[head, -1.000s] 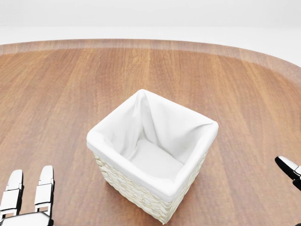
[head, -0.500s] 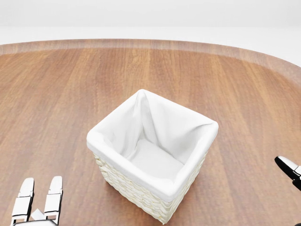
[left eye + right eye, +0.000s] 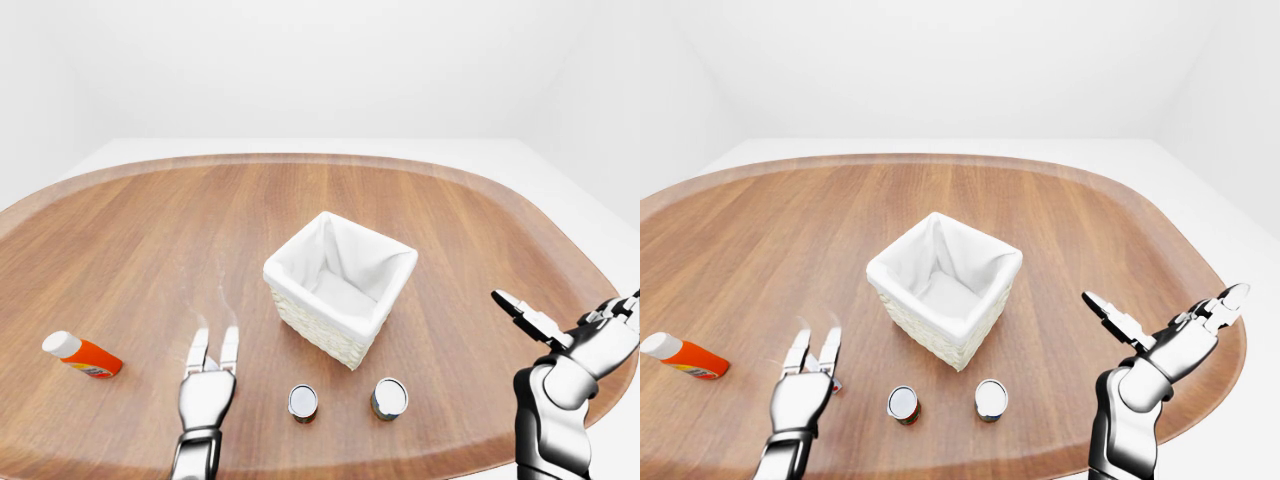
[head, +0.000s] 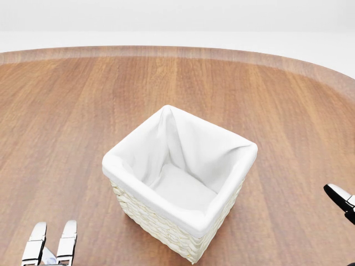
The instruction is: Pick up the alphabet soup and the cream cheese box, and put them in the basket.
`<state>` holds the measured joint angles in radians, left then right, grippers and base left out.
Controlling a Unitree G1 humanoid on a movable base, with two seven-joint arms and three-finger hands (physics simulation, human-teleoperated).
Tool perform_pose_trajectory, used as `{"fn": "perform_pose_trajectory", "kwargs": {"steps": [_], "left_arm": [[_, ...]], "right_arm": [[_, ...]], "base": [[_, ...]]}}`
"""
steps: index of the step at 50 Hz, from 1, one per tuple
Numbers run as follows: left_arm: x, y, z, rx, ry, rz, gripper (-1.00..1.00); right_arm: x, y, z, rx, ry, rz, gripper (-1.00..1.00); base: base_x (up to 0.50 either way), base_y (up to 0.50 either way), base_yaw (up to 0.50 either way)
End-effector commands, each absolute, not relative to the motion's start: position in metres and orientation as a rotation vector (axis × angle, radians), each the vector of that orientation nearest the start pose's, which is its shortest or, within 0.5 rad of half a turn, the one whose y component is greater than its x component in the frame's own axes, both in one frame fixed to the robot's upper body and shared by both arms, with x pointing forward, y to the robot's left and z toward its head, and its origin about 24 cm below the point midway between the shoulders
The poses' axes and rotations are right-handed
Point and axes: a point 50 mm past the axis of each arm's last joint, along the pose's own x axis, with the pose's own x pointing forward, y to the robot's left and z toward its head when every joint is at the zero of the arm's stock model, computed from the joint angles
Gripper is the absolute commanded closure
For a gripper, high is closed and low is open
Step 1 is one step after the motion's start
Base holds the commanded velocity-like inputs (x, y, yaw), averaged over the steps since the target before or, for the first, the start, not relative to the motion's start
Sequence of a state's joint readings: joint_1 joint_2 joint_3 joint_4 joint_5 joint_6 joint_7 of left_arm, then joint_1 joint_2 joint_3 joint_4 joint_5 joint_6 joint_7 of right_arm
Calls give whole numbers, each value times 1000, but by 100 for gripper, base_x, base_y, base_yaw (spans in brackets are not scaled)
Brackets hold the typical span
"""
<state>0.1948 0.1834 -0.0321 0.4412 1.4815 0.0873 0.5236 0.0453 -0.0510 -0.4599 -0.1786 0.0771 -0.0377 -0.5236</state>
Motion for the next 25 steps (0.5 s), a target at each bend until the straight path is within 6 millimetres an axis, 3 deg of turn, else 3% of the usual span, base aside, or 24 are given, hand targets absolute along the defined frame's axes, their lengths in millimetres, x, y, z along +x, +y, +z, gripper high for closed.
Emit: {"fn": "perform_pose_trajectory", "kwargs": {"steps": [1, 25], "left_arm": [[173, 216, -76, 1692, 250, -23, -100], [179, 222, -98, 1645, 377, -101, -100]], "right_arm": [[199, -288, 82, 17, -207, -979, -100], [199, -288, 82, 14, -206, -978, -100]], "base": [[0, 0, 0], [0, 0, 0]]}}
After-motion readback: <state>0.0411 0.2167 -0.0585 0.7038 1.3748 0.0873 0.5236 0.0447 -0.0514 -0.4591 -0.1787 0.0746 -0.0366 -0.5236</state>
